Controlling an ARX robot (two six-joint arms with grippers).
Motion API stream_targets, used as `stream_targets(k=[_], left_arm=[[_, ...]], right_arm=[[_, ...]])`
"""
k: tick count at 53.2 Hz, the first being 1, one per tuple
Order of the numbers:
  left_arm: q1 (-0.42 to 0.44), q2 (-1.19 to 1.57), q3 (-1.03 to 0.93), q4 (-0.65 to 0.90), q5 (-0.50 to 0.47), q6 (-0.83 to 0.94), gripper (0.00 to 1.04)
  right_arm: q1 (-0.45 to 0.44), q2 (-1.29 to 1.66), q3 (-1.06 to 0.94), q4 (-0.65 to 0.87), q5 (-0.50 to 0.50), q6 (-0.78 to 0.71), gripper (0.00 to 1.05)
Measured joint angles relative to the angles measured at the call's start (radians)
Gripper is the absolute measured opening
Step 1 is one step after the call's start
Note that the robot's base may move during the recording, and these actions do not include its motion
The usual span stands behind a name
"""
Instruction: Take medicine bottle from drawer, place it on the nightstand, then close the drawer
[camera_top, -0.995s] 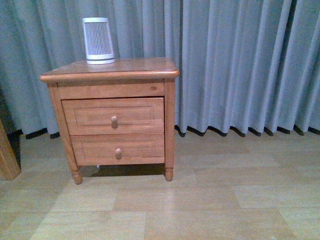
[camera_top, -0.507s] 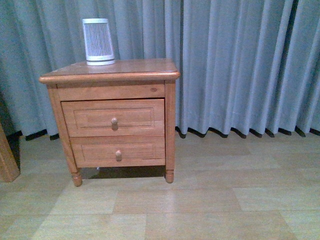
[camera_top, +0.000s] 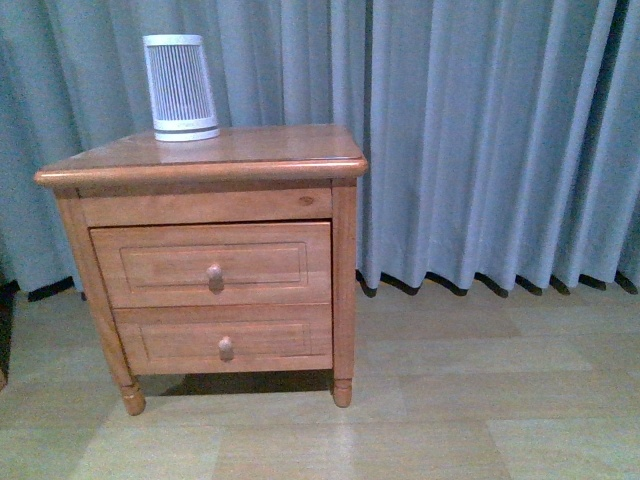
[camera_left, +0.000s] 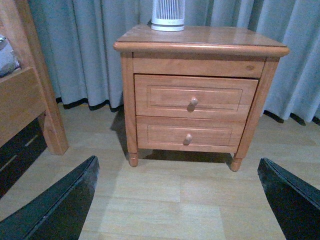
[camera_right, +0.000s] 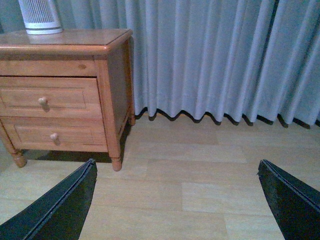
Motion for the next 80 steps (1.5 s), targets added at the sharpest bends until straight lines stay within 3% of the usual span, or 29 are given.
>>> stream_targets(k=[22,29,31,43,58,68,80], left_arm=[[0.0,0.0,0.0,0.0,0.0,0.0,0.98],[0.099,0.225,0.185,-0.348,0.213,-0.066,0.98],[0.127,0.328,0.259,-0.364,0.238,-0.071,0.98],[0.121,0.812,0.658,0.014,0.28,-0.046,0.98],[-0.04,1.551,0.67,0.596,0.121,-0.018,0.98],[-0.095,1.93,0.74,0.787,0.022,-0.061,0.98],[-0.172,2.141,0.888,0.814,-0.012,-0.105,0.98]], right_arm=[[0.0,0.0,0.0,0.0,0.0,0.0,0.98],[0.0,0.0,0.0,0.0,0.0,0.0,0.98],[0.0,0.0,0.0,0.0,0.003,0.0,0.98],[0.0,0.0,0.0,0.0,0.003,0.0,0.98],[0.0,0.0,0.0,0.0,0.002,0.0,0.98],[0.0,0.0,0.0,0.0,0.003,0.0,0.98],[0.0,0.0,0.0,0.0,0.003,0.0,0.98]])
